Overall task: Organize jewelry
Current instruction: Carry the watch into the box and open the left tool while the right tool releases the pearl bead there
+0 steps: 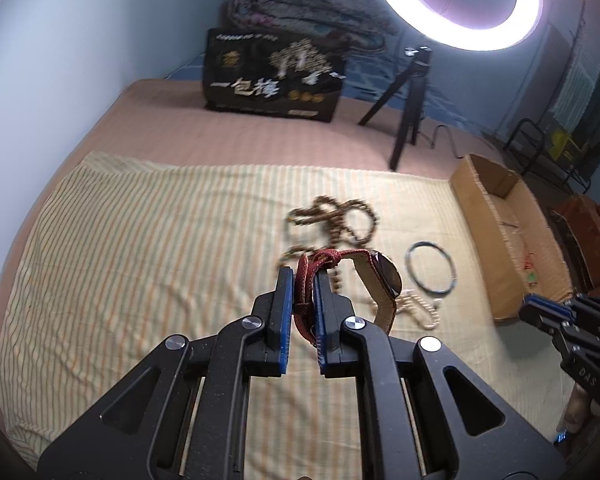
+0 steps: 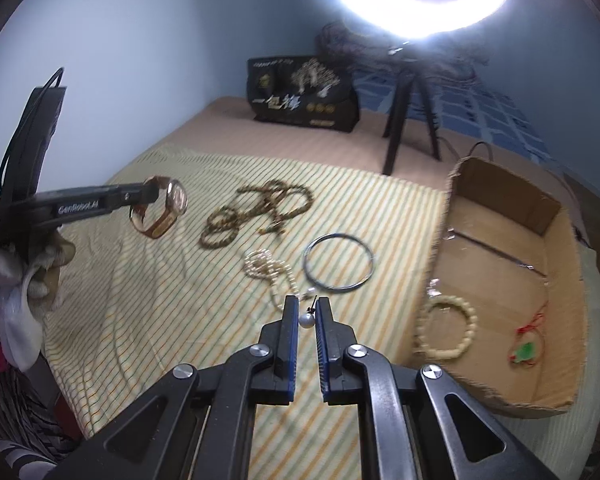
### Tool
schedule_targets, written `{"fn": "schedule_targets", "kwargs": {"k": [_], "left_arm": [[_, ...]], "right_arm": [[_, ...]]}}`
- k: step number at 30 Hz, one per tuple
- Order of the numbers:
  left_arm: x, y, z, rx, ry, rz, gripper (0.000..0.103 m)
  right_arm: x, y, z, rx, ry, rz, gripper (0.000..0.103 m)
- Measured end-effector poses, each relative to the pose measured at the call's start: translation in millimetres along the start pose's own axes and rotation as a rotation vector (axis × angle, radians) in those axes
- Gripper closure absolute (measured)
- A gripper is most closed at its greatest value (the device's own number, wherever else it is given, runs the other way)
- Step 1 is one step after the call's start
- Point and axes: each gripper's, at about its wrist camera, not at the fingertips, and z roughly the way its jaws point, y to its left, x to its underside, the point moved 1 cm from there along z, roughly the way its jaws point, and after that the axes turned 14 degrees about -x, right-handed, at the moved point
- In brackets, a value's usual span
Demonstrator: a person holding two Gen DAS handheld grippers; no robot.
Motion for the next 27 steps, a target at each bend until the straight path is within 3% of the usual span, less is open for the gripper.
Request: {"fn": "schedule_targets", "kwargs": {"k": [13, 27], "left_arm": [[-10, -79, -20, 0.102, -0.044, 0.075, 0.095], [-20, -161, -23, 0.177, -0.063, 0.149, 0.095]], "right_arm": [[-13, -59, -52, 0.095, -0.086, 0.069, 0.097], [-27, -122, -75, 0.142, -0.142, 0.155, 0.097]]}}
